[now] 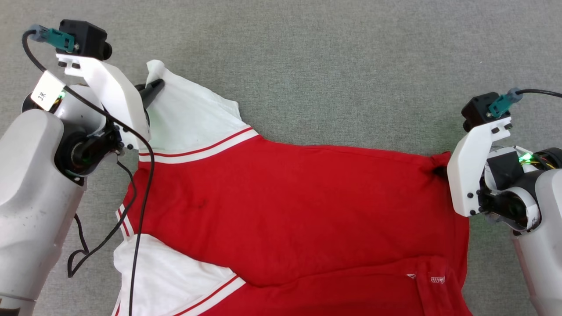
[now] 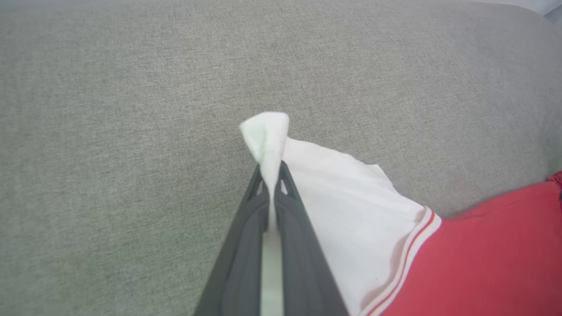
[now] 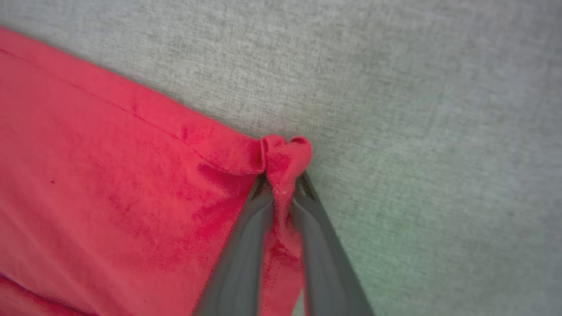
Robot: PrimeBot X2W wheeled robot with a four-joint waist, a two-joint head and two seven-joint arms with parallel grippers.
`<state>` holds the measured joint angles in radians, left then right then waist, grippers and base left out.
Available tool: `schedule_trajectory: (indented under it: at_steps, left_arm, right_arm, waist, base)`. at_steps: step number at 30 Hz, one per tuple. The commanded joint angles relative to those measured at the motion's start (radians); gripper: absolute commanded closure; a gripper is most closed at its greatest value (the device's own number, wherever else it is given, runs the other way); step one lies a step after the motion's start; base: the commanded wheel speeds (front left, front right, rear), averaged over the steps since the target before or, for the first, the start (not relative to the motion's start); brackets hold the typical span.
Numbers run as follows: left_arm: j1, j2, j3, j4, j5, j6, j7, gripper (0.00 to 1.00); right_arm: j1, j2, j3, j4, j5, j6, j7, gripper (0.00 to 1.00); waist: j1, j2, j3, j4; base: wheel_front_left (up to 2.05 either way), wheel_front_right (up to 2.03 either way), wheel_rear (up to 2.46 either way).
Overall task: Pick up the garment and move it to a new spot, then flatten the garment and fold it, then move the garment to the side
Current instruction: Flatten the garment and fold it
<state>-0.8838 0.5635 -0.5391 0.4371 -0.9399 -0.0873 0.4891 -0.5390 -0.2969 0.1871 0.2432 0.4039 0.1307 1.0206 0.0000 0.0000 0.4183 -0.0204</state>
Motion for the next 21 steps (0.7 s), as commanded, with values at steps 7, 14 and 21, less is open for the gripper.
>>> schedule_trajectory:
  at_steps: [7,14,21]
  left_arm:
    - [0.047,0.000,0.016,-0.015,0.005,0.001,-0.073,1.00]
    - [0.164,0.007,0.048,-0.066,-0.024,0.026,-0.151,1.00]
    - [0.380,0.016,0.054,-0.168,-0.053,0.083,-0.211,1.00]
  right_arm:
    - [-0.012,0.008,-0.078,-0.047,-0.023,-0.001,-0.114,1.00]
    - [0.082,0.026,-0.174,-0.122,-0.050,-0.001,-0.166,1.00]
    - [0.240,0.060,-0.232,-0.174,-0.050,-0.001,-0.202,1.00]
  waist:
    - [0.0000,0.0000,-0.044,0.014]
    - [0.0000,0.0000,-0.124,0.034]
    - [0.0000,0.0000,-0.202,0.059]
  base:
    - [0.00,0.00,0.00]
    - [0.00,0.00,0.00]
    - [0.00,0.00,0.00]
